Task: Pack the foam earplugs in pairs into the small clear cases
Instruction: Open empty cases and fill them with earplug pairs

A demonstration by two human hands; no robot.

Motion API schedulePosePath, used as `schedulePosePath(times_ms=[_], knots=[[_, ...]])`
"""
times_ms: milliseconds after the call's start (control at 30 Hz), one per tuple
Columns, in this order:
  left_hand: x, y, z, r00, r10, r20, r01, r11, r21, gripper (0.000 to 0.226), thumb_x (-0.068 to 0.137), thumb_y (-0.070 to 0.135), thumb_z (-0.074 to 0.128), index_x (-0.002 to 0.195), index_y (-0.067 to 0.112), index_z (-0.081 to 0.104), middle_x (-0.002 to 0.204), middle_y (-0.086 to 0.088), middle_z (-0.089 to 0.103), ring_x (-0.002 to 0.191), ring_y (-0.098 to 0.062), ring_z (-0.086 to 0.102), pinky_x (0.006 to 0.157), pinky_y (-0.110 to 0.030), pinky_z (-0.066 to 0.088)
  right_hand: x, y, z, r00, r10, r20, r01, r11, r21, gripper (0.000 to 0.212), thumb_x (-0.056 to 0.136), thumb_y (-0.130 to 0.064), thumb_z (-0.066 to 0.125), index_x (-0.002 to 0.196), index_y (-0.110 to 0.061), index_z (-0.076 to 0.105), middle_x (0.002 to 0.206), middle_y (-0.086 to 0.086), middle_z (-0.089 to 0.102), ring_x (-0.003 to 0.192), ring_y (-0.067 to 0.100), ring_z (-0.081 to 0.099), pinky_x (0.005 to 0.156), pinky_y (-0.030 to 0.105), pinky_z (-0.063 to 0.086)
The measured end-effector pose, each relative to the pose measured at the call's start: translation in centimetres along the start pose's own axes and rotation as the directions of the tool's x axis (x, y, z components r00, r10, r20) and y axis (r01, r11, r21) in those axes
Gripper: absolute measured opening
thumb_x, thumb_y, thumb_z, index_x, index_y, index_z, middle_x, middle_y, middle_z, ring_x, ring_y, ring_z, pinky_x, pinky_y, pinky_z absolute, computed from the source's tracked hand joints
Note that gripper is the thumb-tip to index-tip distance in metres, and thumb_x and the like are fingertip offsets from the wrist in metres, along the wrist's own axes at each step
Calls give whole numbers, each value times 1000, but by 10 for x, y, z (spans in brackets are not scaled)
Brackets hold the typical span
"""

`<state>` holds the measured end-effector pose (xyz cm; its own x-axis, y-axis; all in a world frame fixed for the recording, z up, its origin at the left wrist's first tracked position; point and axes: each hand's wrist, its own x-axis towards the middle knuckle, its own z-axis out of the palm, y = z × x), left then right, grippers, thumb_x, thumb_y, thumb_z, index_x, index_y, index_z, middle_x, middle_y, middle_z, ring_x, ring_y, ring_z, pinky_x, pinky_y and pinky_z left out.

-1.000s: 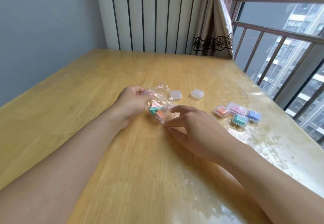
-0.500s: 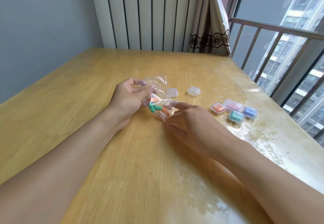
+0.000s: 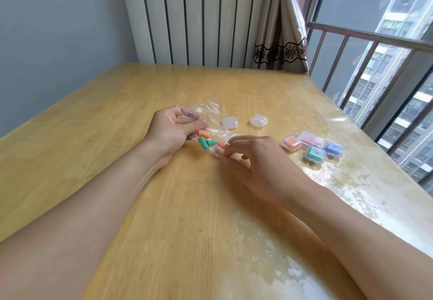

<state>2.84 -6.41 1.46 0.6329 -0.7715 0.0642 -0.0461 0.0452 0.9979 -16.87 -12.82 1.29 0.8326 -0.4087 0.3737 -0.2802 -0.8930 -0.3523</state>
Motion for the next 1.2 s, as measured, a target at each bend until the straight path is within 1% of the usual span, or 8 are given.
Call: schedulePosePath(times_ms=[167,367,500,633,733,833,967,1200], knots=[[5,-3,-3,999,-18,44,15,997,81,26,75,1,83,93,7,65,55,0,66,50,-11,55,58,-18,53,1,-2,-3,989,107,-100,-107,994,1,24,96,-32,57,99,-22,78,93,-6,78,86,17,69,75,38,55],[5,-5,-9,986,-41,164,29,997,76,29,84,-11,71,106,8,67,82,-7,79,75,-16,74,74,-27,61,5,5,3,979,178,-101,-180,984,-9,18,94,-23,62,87,-17,77,87,1,77,77,24,66,73,38,53],[5,-9,-2,997,32,64,-45,977,208,33,71,3,87,96,11,69,76,-1,78,75,-18,69,79,-33,58,8,8,7,976,200,-83,-202,979,-23,24,93,-31,61,76,-16,67,75,1,68,71,22,61,69,40,52],[5,-11,2,997,74,3,-72,953,295,58,68,16,91,118,18,61,99,-1,73,91,-17,69,82,-33,56,10,9,10,976,212,-56,-213,977,-4,27,95,-36,64,77,-17,63,74,1,66,71,22,58,70,41,52],[-3,-3,4,917,384,-110,-281,816,505,63,72,34,88,125,22,57,118,3,61,105,-13,58,87,-25,49,10,7,9,978,205,-35,-206,978,-29,25,97,-39,61,87,-18,70,83,0,65,78,19,56,72,36,48],[-22,16,8,725,678,117,-578,508,639,38,74,38,79,105,21,65,103,6,58,91,-9,52,77,-14,40,9,4,6,979,204,-27,-205,978,-37,20,97,-37,62,99,-19,72,90,-1,63,80,17,53,70,32,40],[-42,16,21,705,492,511,-699,361,617,19,71,34,75,86,28,66,96,11,56,92,-12,52,81,-23,41,8,4,5,978,201,-50,-203,979,-28,12,92,-29,68,99,-20,72,92,-3,57,81,15,53,65,26,32],[-32,2,16,803,339,490,-595,501,629,18,75,26,75,91,31,68,94,9,62,86,-10,62,76,-33,54,9,0,4,967,250,-44,-251,968,-16,19,87,-21,65,104,-18,74,107,-1,73,99,21,64,83,35,48]])
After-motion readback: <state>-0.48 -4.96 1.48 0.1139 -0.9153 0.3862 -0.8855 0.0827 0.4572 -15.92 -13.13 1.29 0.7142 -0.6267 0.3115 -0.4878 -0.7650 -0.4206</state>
